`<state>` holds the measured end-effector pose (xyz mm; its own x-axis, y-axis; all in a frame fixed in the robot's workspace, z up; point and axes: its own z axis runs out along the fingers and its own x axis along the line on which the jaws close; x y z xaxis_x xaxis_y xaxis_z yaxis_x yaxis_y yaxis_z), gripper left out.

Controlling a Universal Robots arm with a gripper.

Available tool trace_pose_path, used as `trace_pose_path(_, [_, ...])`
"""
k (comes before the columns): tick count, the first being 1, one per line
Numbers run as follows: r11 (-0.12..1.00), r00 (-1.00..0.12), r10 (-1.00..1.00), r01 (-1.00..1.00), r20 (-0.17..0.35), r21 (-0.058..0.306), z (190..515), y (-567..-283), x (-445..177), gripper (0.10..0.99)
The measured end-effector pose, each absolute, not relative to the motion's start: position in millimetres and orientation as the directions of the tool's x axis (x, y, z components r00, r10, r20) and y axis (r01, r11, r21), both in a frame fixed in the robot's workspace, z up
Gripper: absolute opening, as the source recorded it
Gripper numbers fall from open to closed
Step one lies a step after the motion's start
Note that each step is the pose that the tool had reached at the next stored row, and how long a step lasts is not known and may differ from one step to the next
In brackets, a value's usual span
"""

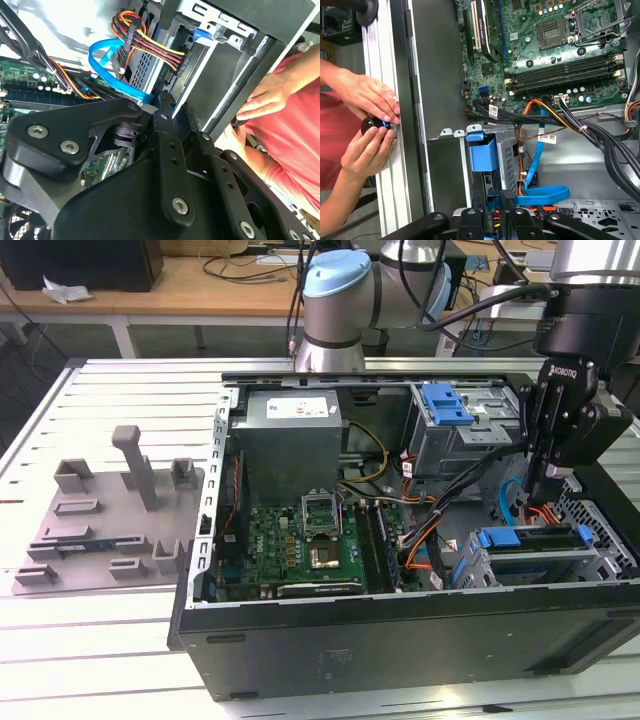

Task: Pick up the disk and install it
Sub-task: 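Insert the second disk wire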

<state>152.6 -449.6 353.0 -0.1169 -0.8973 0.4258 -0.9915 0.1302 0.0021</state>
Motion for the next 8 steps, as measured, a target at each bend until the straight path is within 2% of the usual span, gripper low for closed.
trace_pose_path(6, [0.13, -0.118, -0.898, -0.991, 0.424, 0.0, 351.7, -449.5, 151.2, 0.267])
trace_pose_path(7, [0.13, -0.118, -0.898, -0.991, 0.424, 0.0, 351.4, -449.5, 151.0, 0.255])
trace_pose_path(8, [0.13, -0.118, -0.898, -0.991, 0.424, 0.0, 351.1, -449.5, 150.9, 0.188])
